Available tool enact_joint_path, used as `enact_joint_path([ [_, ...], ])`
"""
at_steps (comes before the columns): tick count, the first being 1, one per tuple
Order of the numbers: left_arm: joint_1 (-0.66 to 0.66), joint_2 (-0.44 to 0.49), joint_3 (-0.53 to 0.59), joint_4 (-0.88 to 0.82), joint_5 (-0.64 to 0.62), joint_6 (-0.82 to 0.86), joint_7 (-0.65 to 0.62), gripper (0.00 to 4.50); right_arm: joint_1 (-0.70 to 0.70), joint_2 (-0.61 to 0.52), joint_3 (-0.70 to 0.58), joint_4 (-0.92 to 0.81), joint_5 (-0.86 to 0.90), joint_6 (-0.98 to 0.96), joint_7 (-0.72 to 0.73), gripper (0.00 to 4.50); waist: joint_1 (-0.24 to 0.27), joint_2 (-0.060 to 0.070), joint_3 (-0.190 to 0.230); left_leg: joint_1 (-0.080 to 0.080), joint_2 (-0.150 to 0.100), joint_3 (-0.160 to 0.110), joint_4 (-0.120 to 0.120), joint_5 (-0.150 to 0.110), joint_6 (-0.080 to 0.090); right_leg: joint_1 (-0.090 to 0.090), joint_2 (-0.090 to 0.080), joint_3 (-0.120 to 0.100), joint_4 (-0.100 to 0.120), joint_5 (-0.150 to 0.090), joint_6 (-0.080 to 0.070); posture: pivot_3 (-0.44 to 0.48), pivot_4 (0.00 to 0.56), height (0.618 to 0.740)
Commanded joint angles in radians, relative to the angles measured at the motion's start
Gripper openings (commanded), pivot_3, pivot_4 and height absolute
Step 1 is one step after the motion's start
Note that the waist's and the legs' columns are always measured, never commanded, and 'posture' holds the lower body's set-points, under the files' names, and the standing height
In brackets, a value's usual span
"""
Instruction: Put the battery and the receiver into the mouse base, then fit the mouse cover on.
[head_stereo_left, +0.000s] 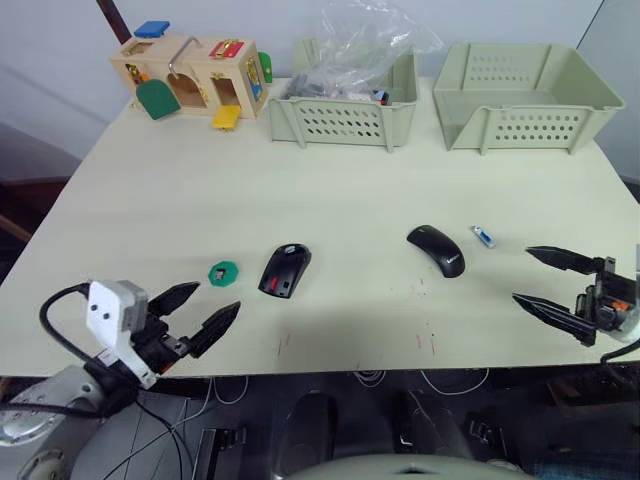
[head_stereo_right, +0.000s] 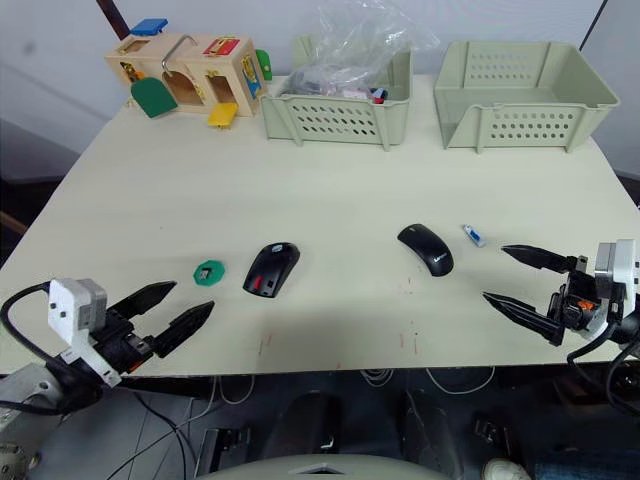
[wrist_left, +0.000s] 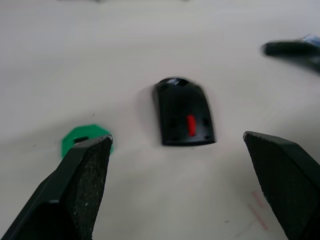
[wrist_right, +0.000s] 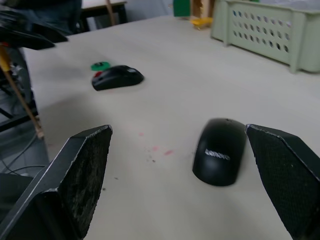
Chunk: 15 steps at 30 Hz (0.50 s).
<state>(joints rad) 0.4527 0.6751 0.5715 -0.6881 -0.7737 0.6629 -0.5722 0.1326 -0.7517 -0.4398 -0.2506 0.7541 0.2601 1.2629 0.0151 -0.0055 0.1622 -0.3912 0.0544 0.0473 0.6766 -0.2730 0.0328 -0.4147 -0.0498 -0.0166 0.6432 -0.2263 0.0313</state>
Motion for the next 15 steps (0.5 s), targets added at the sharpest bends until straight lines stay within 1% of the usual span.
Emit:
enact_joint_path([
  [1,-0.045,0.027,-0.031,-0.065,-0.038,0.071,0.062,4.47,0.002,0.0,-0.005,-0.064,0.034,-0.013,0.029,4.48,-0.001,-0.001,0.0,0.0,0.0,0.0,0.0,0.0,0.0,0.0,0.0,0.0,0.0,0.0,0.0,0.0,0.15,0.74],
  [4,-0.081,0.016,-0.069,-0.099,-0.021,0.118,0.149,4.47,0.011,-0.003,-0.008,-0.075,0.044,-0.012,0.046,4.48,-0.001,-0.003,0.001,0.001,0.0,0.0,0.0,0.0,0.0,0.0,0.0,0.002,0.0,0.0,0.0,0.0,0.15,0.74],
  [6,-0.097,0.011,-0.082,-0.109,-0.03,0.144,0.184,4.47,0.012,-0.004,-0.011,-0.073,0.048,-0.011,0.053,4.48,-0.001,-0.003,0.001,0.001,0.0,0.0,0.0,0.0,0.0,0.0,0.0,0.003,0.0,0.002,-0.001,0.0,0.15,0.74],
  [8,-0.221,-0.011,-0.177,-0.111,-0.027,0.237,0.309,4.47,0.024,-0.008,-0.018,-0.102,0.06,0.002,0.044,4.48,0.001,-0.004,0.002,0.001,0.0,0.001,0.0,0.0,0.0,0.0,0.0,0.004,0.0,0.003,-0.003,0.0,0.15,0.74],
  [9,-0.266,-0.017,-0.208,-0.11,-0.028,0.275,0.352,4.47,0.028,-0.009,-0.019,-0.114,0.064,0.007,0.038,4.48,0.008,-0.005,0.002,0.002,0.0,0.001,0.0,0.0,0.0,0.0,0.0,0.004,0.0,0.003,-0.002,0.0,0.15,0.74],
  [11,-0.358,-0.039,-0.268,-0.102,-0.024,0.346,0.422,4.47,0.037,-0.017,-0.028,-0.147,0.081,0.026,0.024,4.48,0.003,-0.007,0.002,0.002,0.0,0.001,0.0,0.0,0.0,0.002,0.0,0.003,0.0,0.003,-0.002,0.0,0.15,0.74],
  [15,-0.476,-0.092,-0.323,-0.071,-0.008,0.434,0.519,4.47,0.048,-0.031,-0.043,-0.188,0.112,0.061,0.005,4.48,-0.003,-0.008,0.002,0.004,-0.001,0.001,-0.001,0.0,0.0,0.002,0.0,0.006,0.0,0.004,-0.002,0.0,0.15,0.74],
])
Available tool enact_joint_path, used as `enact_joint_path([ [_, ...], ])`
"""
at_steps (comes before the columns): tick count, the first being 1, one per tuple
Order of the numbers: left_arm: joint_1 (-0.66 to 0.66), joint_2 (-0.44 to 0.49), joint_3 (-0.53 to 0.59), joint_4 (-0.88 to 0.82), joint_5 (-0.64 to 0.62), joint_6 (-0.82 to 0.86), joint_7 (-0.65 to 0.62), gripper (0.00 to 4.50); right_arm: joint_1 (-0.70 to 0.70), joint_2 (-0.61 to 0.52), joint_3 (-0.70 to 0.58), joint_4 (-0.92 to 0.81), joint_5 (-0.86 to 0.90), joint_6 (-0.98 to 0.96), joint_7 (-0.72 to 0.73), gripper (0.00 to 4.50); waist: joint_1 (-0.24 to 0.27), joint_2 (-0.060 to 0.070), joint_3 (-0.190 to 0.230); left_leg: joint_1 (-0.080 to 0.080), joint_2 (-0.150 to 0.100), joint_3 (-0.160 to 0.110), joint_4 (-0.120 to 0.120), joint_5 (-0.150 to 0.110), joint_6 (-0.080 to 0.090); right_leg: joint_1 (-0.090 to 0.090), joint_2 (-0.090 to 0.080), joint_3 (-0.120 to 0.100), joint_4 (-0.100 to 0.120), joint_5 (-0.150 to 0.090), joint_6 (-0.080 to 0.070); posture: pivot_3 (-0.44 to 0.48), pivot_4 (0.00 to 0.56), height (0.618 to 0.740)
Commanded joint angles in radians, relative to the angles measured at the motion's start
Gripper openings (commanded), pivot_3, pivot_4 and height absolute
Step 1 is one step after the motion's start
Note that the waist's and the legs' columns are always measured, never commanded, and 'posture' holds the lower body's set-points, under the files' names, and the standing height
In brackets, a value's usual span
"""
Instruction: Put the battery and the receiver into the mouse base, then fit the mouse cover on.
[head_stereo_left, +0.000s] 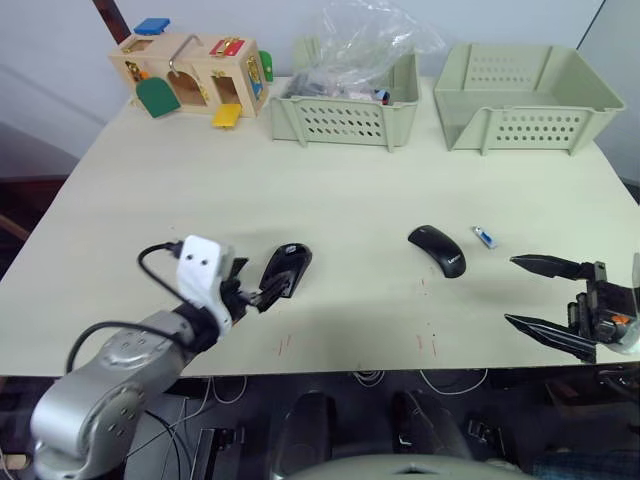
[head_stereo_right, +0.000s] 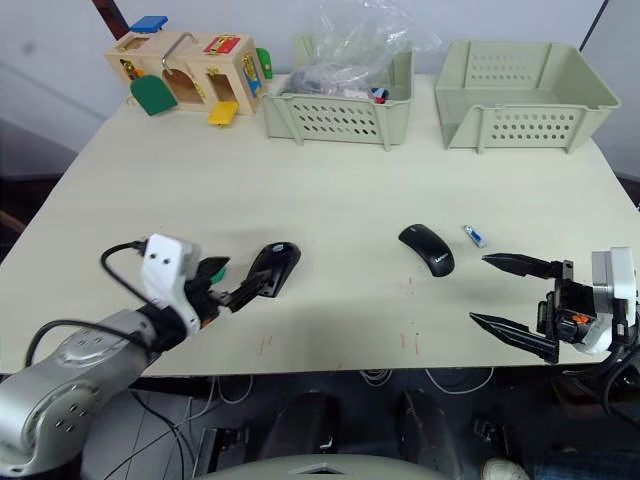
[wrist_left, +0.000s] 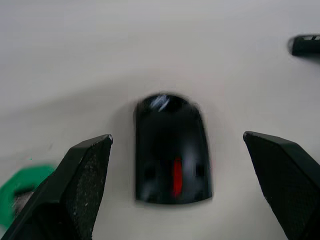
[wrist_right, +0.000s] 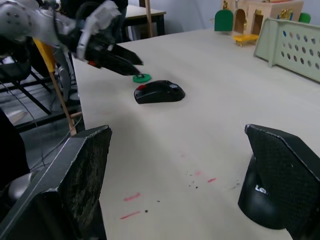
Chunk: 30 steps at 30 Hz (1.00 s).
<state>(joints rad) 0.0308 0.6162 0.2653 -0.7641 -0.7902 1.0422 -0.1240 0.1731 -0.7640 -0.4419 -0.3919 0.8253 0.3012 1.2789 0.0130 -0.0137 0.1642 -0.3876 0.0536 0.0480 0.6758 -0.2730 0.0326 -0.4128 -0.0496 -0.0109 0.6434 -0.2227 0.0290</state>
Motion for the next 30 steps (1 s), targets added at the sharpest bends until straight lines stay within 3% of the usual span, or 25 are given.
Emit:
enact_joint_path([
  [1,-0.091,-0.053,-0.037,0.018,0.021,0.076,0.101,4.47,0.009,-0.023,-0.045,-0.059,0.05,0.028,-0.016,4.48,0.001,-0.001,0.0,0.001,0.0,0.0,0.0,0.0,0.0,0.0,0.0,0.001,0.0,0.0,0.0,0.0,0.15,0.74],
  [5,-0.181,-0.111,-0.081,0.035,0.064,0.162,0.188,4.47,0.011,-0.033,-0.052,-0.079,0.064,0.045,-0.034,4.48,0.001,-0.003,0.001,0.002,-0.001,0.0,-0.001,0.0,0.0,0.001,0.0,0.002,0.0,0.0,0.001,0.0,0.15,0.74],
  [13,-0.224,-0.181,-0.095,0.031,0.114,0.281,0.248,4.47,0.003,-0.038,-0.048,-0.087,0.067,0.062,-0.058,4.48,0.002,-0.004,0.002,0.003,-0.001,0.001,-0.001,0.0,0.0,0.001,0.0,0.003,0.0,0.001,0.001,0.0,0.15,0.74],
  [30,-0.268,-0.217,-0.177,0.096,0.253,0.285,0.196,4.47,0.028,-0.025,-0.064,-0.041,0.05,0.026,-0.006,4.48,0.002,-0.006,0.003,0.002,-0.001,0.0,-0.001,0.0,0.0,0.001,0.0,0.002,0.0,0.001,0.001,0.0,0.15,0.74],
])
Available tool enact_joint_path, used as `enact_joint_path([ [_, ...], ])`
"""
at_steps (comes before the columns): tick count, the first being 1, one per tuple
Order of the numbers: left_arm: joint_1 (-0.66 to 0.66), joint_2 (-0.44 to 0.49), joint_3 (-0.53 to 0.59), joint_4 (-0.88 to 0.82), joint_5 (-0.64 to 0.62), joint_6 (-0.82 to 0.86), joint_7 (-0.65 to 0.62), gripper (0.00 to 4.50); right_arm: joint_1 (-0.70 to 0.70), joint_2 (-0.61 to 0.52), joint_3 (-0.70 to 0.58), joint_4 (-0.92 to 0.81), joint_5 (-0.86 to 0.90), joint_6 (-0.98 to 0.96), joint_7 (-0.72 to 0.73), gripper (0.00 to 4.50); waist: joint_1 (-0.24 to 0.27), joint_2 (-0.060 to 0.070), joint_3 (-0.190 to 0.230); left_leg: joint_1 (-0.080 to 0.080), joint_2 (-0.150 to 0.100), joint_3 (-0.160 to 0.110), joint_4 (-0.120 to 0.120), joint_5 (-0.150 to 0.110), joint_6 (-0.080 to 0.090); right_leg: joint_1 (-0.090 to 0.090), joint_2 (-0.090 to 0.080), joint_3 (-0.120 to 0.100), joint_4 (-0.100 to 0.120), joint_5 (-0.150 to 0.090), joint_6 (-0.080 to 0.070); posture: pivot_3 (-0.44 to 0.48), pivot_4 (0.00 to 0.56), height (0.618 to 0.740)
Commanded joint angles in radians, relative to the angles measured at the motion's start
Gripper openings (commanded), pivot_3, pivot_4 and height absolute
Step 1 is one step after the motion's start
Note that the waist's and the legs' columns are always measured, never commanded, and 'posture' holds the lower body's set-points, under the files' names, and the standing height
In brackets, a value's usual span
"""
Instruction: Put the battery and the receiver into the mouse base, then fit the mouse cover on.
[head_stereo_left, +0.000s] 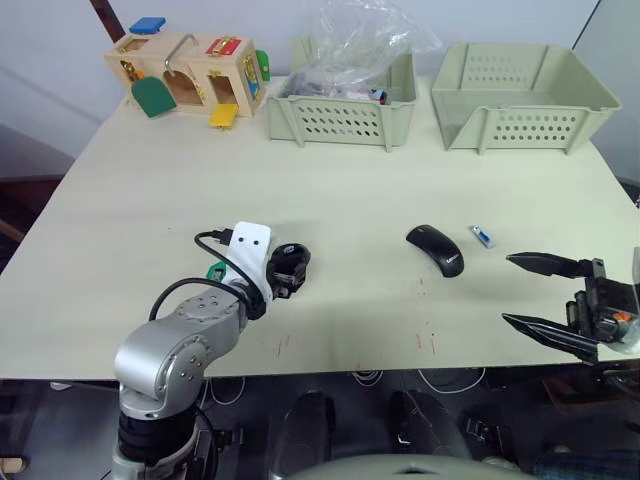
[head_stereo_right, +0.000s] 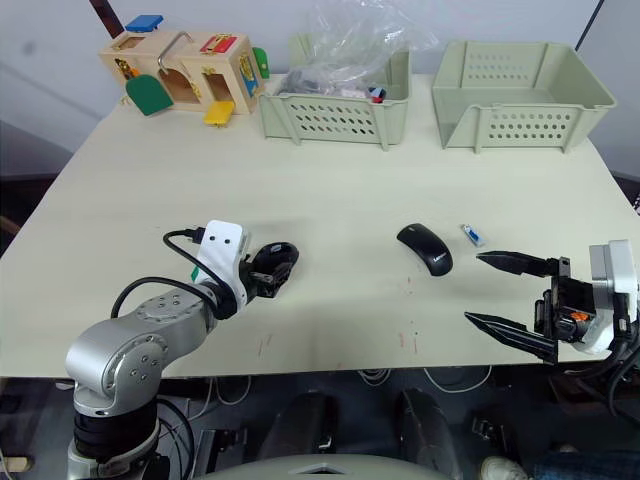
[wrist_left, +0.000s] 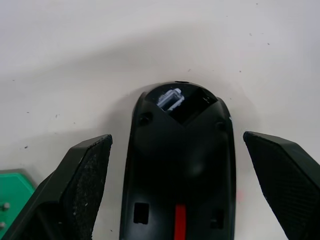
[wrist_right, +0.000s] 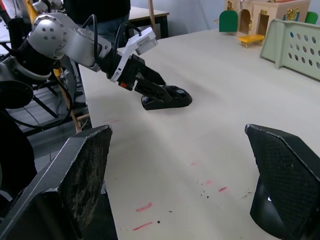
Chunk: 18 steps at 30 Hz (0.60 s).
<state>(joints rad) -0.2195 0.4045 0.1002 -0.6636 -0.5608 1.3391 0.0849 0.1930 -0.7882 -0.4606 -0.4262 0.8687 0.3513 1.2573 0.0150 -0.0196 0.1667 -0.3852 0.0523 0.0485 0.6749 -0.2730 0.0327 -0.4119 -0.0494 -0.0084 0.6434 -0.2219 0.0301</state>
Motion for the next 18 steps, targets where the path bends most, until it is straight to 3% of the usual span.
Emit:
enact_joint_path([
  [1,-0.02,-0.009,-0.013,-0.002,0.031,-0.011,-0.015,4.47,0.01,-0.001,-0.046,-0.004,0.006,-0.027,0.019,4.48,0.0,0.0,0.0,0.0,0.0,0.0,0.0,0.0,0.0,0.0,0.0,0.0,0.0,0.0,0.0,0.0,0.15,0.74],
  [18,-0.035,-0.052,-0.039,0.02,0.131,-0.006,-0.045,4.47,0.019,-0.004,-0.049,-0.022,0.011,-0.028,-0.001,4.48,0.0,-0.001,0.0,0.0,0.0,0.0,0.0,0.0,0.0,0.0,0.0,0.0,0.0,0.0,0.0,0.0,0.15,0.74],
])
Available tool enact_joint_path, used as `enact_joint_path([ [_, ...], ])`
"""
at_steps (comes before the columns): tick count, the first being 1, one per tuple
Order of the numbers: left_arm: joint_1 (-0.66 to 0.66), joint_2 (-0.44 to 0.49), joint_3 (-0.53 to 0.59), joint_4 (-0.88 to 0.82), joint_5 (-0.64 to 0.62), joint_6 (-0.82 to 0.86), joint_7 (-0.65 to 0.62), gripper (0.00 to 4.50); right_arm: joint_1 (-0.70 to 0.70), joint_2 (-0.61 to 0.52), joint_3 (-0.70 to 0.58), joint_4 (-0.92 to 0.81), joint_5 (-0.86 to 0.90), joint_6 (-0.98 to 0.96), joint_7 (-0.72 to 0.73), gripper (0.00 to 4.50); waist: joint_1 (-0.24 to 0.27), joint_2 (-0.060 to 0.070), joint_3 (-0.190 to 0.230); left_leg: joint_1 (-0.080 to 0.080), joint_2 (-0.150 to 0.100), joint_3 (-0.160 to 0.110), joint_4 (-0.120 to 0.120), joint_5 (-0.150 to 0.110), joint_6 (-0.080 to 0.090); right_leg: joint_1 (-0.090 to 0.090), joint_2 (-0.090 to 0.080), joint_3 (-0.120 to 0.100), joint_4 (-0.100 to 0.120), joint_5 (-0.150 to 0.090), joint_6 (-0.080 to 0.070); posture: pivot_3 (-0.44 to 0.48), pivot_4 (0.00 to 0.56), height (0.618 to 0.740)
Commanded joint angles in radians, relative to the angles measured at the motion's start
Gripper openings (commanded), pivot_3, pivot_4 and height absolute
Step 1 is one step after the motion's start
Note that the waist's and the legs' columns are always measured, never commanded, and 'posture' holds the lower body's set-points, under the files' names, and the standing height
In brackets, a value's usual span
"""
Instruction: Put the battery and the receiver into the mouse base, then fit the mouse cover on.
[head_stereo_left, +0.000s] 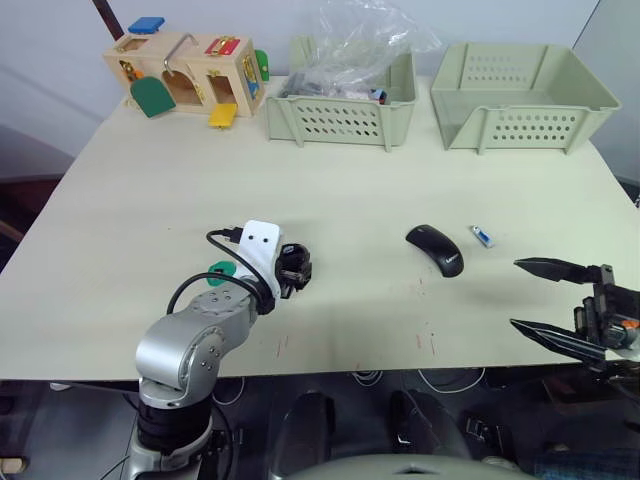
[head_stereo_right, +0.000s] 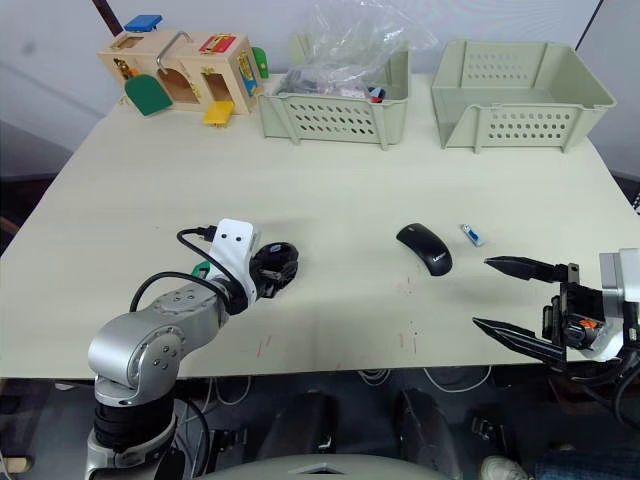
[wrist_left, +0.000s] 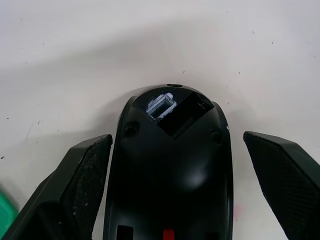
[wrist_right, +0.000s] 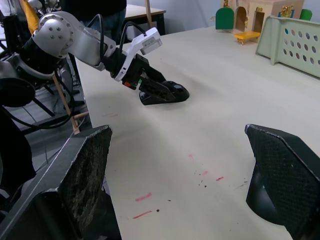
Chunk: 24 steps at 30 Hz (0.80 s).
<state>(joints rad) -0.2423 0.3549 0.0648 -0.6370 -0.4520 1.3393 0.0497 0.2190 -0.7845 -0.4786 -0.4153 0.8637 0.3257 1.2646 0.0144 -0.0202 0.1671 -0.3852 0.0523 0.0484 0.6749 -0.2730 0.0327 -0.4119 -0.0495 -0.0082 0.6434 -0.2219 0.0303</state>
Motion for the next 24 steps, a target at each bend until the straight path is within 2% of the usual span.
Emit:
enact_joint_path([
  [1,-0.011,-0.004,-0.005,-0.007,0.026,-0.005,-0.012,4.47,-0.006,-0.008,-0.029,-0.037,0.017,-0.001,-0.012,4.48,0.0,0.0,0.0,0.0,0.0,0.0,0.0,0.0,0.0,0.0,0.0,0.0,0.0,0.0,0.0,0.0,0.15,0.74],
  [15,-0.006,-0.018,-0.009,-0.012,0.074,0.016,-0.043,4.47,0.016,0.006,-0.033,-0.009,-0.001,-0.034,0.016,4.48,0.0,0.0,0.0,0.0,0.0,0.0,0.0,0.0,0.0,0.0,0.0,0.0,0.0,0.0,0.0,0.0,0.15,0.74],
  [18,-0.001,-0.023,-0.007,-0.013,0.082,0.018,-0.049,3.66,0.024,0.007,-0.038,-0.001,-0.003,-0.044,0.026,4.5,0.0,0.0,0.0,0.0,0.0,0.0,0.0,0.0,0.0,0.0,0.0,0.0,0.0,0.0,0.0,0.0,0.15,0.74],
  [20,0.007,-0.02,-0.009,-0.019,0.087,0.022,-0.057,2.89,0.031,0.011,-0.039,0.006,-0.007,-0.054,0.035,4.5,0.0,0.0,0.0,0.0,0.0,0.0,0.0,0.0,0.0,0.0,0.0,0.0,0.0,0.0,0.0,0.0,0.15,0.74],
  [24,0.01,-0.021,-0.007,-0.025,0.094,0.024,-0.066,2.89,0.033,0.014,-0.034,0.011,-0.011,-0.064,0.039,4.5,0.0,0.0,0.0,0.0,0.0,0.0,0.0,0.0,0.0,0.0,0.0,0.0,0.0,0.0,0.0,0.0,0.15,0.74],
])
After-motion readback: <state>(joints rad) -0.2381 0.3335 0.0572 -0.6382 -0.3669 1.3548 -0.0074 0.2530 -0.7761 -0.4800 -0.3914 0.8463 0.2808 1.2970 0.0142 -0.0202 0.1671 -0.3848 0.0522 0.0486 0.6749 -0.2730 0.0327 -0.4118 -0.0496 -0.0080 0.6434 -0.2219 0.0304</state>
